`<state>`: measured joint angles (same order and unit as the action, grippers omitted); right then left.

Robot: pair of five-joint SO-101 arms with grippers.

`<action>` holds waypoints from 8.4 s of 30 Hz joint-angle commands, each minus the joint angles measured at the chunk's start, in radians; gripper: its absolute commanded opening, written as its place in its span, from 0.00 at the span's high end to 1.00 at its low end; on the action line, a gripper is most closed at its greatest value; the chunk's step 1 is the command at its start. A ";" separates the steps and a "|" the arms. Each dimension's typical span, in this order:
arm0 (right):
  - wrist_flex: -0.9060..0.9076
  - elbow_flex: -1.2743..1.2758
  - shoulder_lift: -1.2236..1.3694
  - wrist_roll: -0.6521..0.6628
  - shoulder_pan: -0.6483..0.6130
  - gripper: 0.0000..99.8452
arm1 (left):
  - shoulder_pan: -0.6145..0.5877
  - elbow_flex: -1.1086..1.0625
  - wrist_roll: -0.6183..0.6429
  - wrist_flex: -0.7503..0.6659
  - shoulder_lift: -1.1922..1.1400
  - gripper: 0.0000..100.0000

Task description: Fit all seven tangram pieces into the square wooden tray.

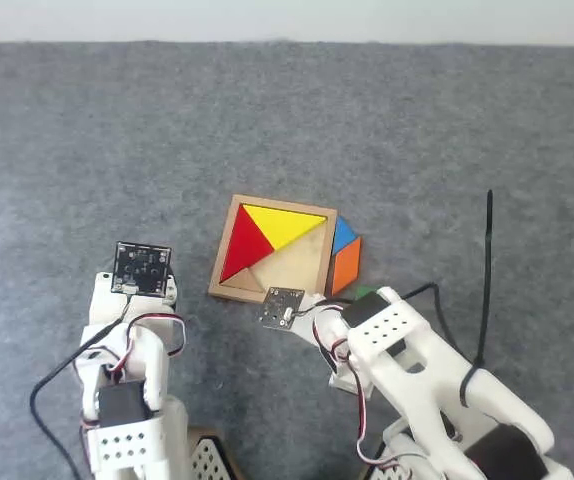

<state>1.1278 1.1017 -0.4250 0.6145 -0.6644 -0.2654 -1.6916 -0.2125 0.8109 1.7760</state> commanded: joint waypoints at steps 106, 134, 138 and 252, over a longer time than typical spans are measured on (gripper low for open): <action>-0.022 -0.006 -0.002 -0.180 -0.173 0.81 | -0.009 0.033 -0.009 0.026 0.012 0.94; 0.041 -0.072 0.163 -0.026 -0.099 0.74 | -0.009 0.033 -0.009 0.026 0.012 0.94; 0.039 -0.072 0.163 -0.031 -0.099 0.82 | -0.009 0.033 -0.009 0.026 0.012 0.94; -0.208 -0.864 0.599 -0.172 -0.091 0.99 | -0.089 0.031 -0.008 0.006 0.012 0.95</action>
<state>0.9268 0.2915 0.1780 0.4488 -0.7580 -0.3498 -1.6916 -0.2125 0.8339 1.7760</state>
